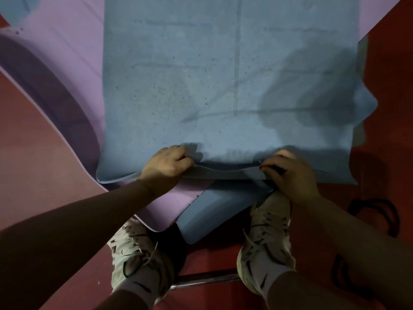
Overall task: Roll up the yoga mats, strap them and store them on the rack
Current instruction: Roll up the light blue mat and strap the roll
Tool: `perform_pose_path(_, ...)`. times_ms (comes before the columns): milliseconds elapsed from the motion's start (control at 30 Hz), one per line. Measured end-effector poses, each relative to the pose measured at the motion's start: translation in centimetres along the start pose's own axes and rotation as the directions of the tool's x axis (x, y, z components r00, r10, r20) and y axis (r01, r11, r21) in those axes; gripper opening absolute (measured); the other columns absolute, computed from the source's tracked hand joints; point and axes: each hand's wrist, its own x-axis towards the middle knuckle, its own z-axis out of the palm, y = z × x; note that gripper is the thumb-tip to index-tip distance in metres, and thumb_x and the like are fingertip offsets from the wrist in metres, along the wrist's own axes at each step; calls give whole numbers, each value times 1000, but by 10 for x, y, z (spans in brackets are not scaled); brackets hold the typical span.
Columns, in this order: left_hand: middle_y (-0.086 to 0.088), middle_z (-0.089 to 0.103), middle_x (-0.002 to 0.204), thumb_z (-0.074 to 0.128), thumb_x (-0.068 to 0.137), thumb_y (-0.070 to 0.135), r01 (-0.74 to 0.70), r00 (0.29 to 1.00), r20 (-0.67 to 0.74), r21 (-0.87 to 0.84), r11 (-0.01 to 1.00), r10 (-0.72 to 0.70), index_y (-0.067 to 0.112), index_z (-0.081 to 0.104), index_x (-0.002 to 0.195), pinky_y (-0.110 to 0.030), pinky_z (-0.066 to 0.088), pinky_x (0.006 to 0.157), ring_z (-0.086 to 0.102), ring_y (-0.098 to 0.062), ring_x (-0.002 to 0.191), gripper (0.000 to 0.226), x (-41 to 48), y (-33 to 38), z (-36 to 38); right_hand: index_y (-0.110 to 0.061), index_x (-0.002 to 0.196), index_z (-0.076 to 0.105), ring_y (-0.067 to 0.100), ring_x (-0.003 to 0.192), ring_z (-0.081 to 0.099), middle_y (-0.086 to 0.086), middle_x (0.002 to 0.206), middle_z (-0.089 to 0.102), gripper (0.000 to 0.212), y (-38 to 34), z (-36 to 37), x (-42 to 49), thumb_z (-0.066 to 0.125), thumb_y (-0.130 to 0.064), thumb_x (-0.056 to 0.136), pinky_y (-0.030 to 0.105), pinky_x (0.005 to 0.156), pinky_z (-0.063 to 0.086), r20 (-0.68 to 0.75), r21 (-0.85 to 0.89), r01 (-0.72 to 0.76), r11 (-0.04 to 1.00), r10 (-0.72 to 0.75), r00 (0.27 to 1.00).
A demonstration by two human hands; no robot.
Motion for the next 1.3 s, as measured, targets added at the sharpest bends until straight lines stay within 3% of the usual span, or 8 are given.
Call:
perform_pose_path(267,-17,57,82,48,96,25,-202,979,52,70,977,199,7,58,79,-38,40,67,54,-31,69,27,13,-15,1,-24,95,78,32,91,54,7,102,60,35,13,-9,14,78,-49,70,39,75,41,132,-199,313,929,-291,948)
perform_pose_path(400,-15,58,85,51,96,28,-87,996,-32,-42,995,86,11,58,100,-38,47,68,53,-31,73,19,16,-9,1,-15,101,77,32,84,56,7,95,63,34,23,3,10,77,-41,78,41,71,43,123,-241,387,890,-368,922)
perform_pose_path(567,-14,62,85,46,104,23,-277,960,-34,51,959,279,11,73,96,-39,37,69,55,-32,72,31,20,-13,2,-9,112,71,27,76,54,6,84,60,35,19,5,9,62,-35,91,38,64,46,114,-178,457,871,-443,889)
perform_pose_path(700,-14,63,92,53,85,32,-359,928,111,14,933,355,16,75,102,-38,36,78,54,-31,78,32,20,-11,-6,-19,132,59,26,72,46,7,84,54,41,14,3,12,64,-28,92,35,59,38,181,-253,576,777,-547,818)
perform_pose_path(800,-12,64,93,60,84,40,-372,926,123,147,917,356,17,73,102,-38,35,75,55,-31,80,33,17,-11,-4,-16,127,63,29,79,51,12,93,58,36,15,5,14,59,-27,92,37,59,43,160,-228,561,795,-538,828)
perform_pose_path(967,-8,55,88,45,97,12,-328,934,-9,378,866,357,7,68,116,-40,35,68,50,-29,77,30,-6,-2,11,-6,114,71,29,73,55,10,83,61,32,12,10,11,74,-12,82,35,61,44,190,-231,560,796,-527,828)
perform_pose_path(1133,-9,63,85,29,102,6,-77,990,-92,299,951,109,7,70,120,-41,42,70,63,-33,80,45,-19,23,19,-18,129,63,23,77,56,3,87,62,42,9,2,6,46,-31,92,29,62,39,258,-92,392,915,-358,897)
perform_pose_path(1300,-10,63,86,52,97,6,-23,985,-157,268,963,67,7,70,109,-41,43,71,60,-32,77,22,-17,16,25,-19,109,74,21,87,48,2,92,61,32,1,-1,12,50,-31,92,30,67,38,221,-113,338,934,-308,925)
